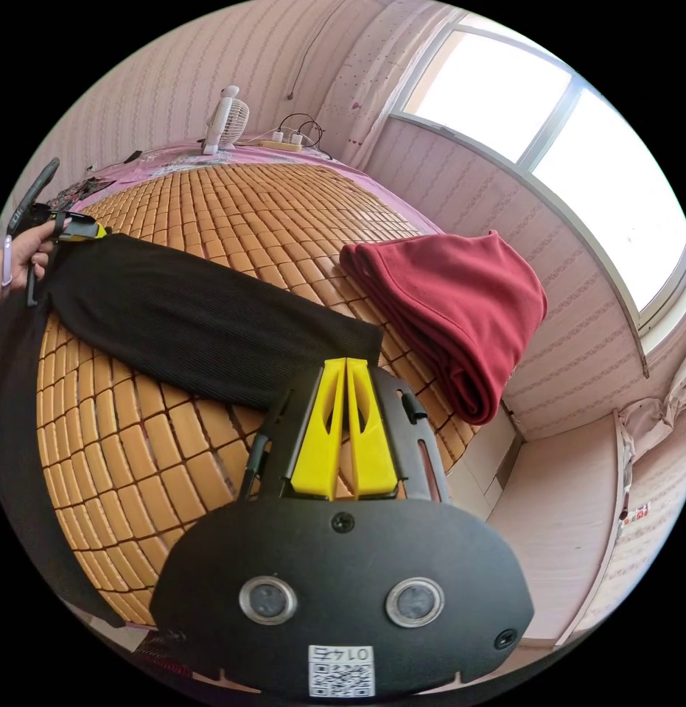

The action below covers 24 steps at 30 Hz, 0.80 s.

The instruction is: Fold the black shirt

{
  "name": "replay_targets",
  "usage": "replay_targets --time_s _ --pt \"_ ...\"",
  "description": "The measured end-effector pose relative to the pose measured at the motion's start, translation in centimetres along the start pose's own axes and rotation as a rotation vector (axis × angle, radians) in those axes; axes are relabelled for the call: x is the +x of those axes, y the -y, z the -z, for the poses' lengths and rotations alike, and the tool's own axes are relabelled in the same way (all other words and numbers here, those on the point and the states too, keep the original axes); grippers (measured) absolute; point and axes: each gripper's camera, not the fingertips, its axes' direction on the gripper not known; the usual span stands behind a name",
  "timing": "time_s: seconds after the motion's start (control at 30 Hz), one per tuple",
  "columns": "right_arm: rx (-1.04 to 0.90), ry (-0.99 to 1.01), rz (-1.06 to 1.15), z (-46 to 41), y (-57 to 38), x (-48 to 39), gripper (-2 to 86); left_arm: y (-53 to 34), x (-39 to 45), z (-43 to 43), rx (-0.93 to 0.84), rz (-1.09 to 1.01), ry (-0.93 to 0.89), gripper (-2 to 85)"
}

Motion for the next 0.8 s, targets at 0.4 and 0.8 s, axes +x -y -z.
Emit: replay_targets --time_s 0.4,0.8 --pt "0.039 0.083 -0.133 -5.0 -2.5 0.9 1.3 -11.3 3.2 15.7 0.086 -0.158 -0.057 7.1" --pt "0.133 0.290 0.223 2.2 -2.4 -9.3 6.9 -43.8 -0.2 28.8 0.005 0.071 0.281 7.0"
